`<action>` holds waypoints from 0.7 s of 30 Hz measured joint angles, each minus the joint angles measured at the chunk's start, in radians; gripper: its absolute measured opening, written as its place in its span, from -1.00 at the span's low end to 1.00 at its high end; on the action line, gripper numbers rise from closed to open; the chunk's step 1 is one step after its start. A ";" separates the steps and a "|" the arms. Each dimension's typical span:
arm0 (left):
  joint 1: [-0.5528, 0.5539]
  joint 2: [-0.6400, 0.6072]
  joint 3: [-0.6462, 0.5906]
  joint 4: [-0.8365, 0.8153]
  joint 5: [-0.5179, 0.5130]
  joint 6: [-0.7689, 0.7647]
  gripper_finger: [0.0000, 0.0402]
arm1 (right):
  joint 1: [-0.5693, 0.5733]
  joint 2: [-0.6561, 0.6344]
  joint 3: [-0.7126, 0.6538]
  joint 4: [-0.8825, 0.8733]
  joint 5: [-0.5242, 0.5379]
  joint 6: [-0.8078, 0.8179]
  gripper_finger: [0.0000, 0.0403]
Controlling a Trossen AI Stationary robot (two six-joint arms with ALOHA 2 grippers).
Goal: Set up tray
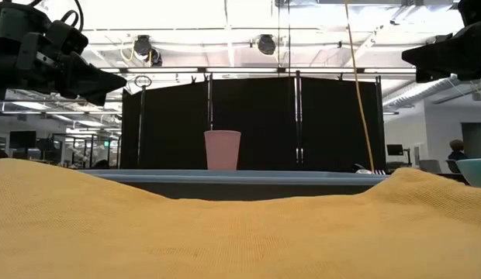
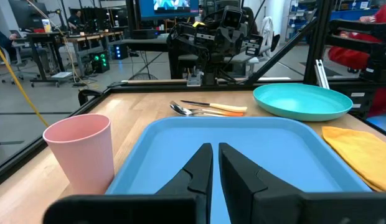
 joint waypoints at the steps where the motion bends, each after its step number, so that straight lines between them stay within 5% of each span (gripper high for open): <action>1: 0.000 0.000 0.000 0.000 0.000 0.000 -0.85 | 0.000 0.000 0.000 0.000 0.000 0.000 -1.00; 21: 0.000 0.000 0.000 0.000 0.000 0.000 -0.85 | 0.000 0.000 0.000 0.094 0.000 0.030 -1.00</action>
